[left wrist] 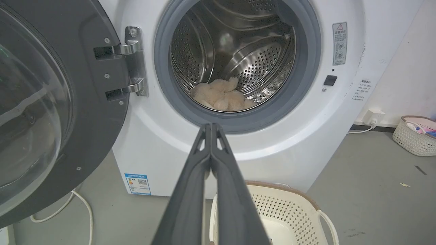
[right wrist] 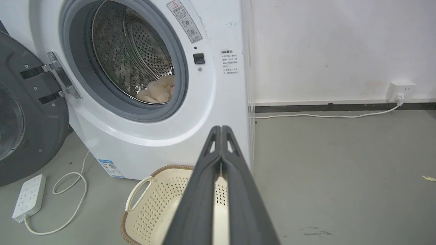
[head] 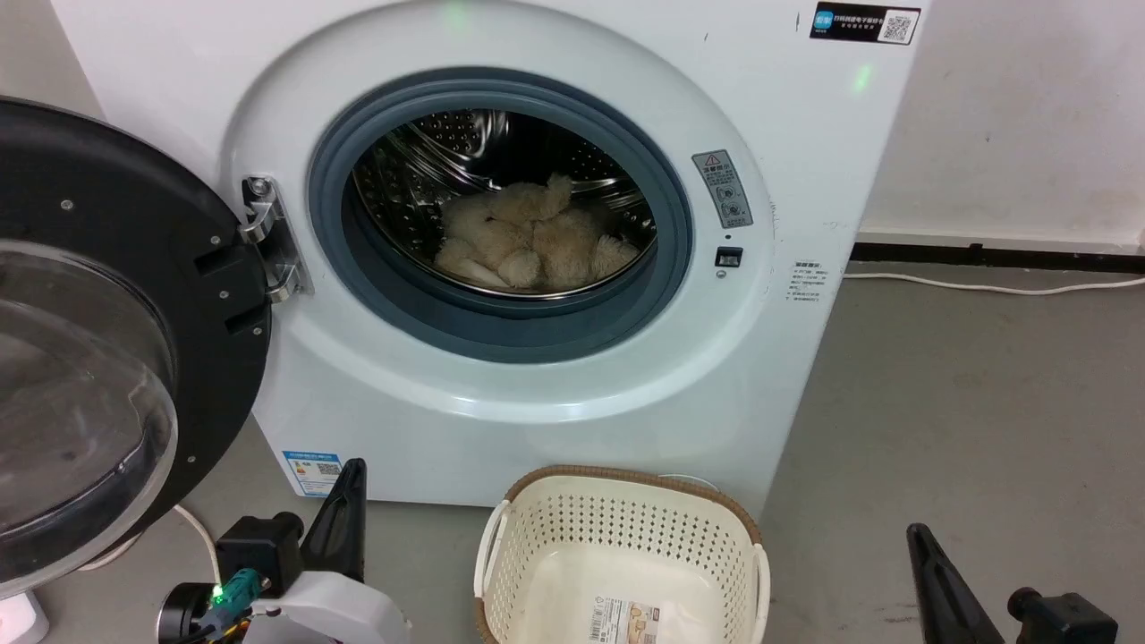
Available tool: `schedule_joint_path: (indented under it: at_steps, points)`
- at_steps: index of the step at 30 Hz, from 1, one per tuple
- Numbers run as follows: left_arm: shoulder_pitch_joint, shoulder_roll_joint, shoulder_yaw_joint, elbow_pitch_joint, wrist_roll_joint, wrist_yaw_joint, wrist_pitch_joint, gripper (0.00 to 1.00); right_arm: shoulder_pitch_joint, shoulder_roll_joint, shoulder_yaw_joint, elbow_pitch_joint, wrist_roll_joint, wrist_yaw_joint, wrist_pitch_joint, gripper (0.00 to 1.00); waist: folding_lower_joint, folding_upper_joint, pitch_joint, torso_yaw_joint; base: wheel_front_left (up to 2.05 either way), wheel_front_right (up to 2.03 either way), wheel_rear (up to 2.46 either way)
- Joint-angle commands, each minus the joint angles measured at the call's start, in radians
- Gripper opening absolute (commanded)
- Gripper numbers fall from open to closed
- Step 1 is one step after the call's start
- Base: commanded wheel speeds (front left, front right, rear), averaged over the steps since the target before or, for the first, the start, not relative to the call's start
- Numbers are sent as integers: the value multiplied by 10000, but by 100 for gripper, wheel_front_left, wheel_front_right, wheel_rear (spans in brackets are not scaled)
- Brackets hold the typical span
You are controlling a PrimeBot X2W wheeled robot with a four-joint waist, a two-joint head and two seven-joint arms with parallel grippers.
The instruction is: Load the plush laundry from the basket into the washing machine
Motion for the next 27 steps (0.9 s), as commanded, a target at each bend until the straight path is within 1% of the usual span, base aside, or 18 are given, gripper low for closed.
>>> schedule_joint_path:
  at_steps: [1, 27]
  points:
    - [122, -71, 102, -93, 167, -83, 40, 0, -136, -1, 16, -89, -125, -1, 69, 0, -1, 0, 8, -6, 0, 0, 0]
    - [251, -708, 873, -458, 1269, -460, 513, 0, -453, -2, 53, -353, -587, -3, 602, 0, -1, 0, 162, -110, 0, 0, 0]
